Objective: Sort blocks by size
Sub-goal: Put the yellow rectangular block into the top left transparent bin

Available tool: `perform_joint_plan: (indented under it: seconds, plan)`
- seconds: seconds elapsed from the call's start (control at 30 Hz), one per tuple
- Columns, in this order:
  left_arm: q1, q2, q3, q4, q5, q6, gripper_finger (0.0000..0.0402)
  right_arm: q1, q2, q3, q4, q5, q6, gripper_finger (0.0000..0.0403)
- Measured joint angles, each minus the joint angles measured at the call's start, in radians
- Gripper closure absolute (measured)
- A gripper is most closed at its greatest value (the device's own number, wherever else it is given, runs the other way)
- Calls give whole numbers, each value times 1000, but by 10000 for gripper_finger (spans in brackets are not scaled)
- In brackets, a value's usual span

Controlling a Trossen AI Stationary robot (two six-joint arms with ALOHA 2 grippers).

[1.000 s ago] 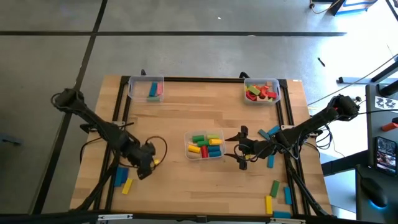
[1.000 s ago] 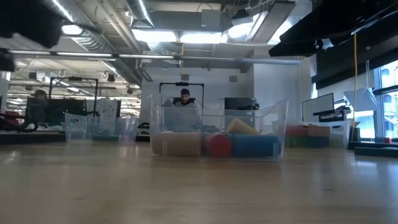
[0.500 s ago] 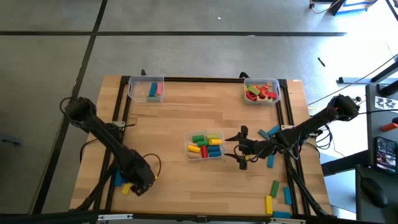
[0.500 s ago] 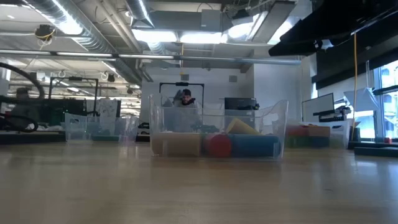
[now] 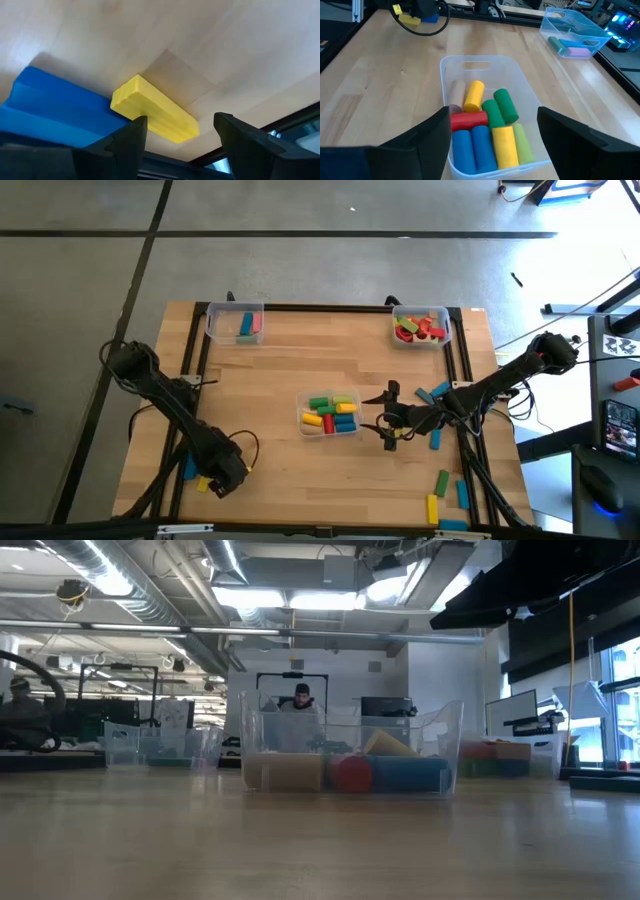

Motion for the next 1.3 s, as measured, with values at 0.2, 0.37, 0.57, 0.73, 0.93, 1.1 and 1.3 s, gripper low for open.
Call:
perform_joint_plan:
  seconds: [0.2, 0.37, 0.57, 0.73, 0.93, 1.1, 1.3]
  plan:
    - [32, -2, 1, -1, -21, 113, 165, 0, 0, 0, 0, 0, 1, 118]
    - [82, -3, 2, -1, -35, 199, 165, 0, 0, 0, 1, 0, 2, 118]
    - [155, -2, 9, -2, -74, 315, 165, 0, 0, 0, 2, 0, 3, 118]
    - [203, -1, 44, -11, -157, 444, 165, 0, 0, 0, 2, -1, 3, 118]
    - [247, 4, 93, -41, -289, 557, 165, 0, 0, 0, 2, -1, 3, 118]
    - [246, -2, 138, -153, -322, 483, 165, 0, 0, 0, 2, -1, 3, 118]
    - [215, -31, 142, -173, -366, 172, 165, 0, 0, 0, 2, -1, 4, 118]
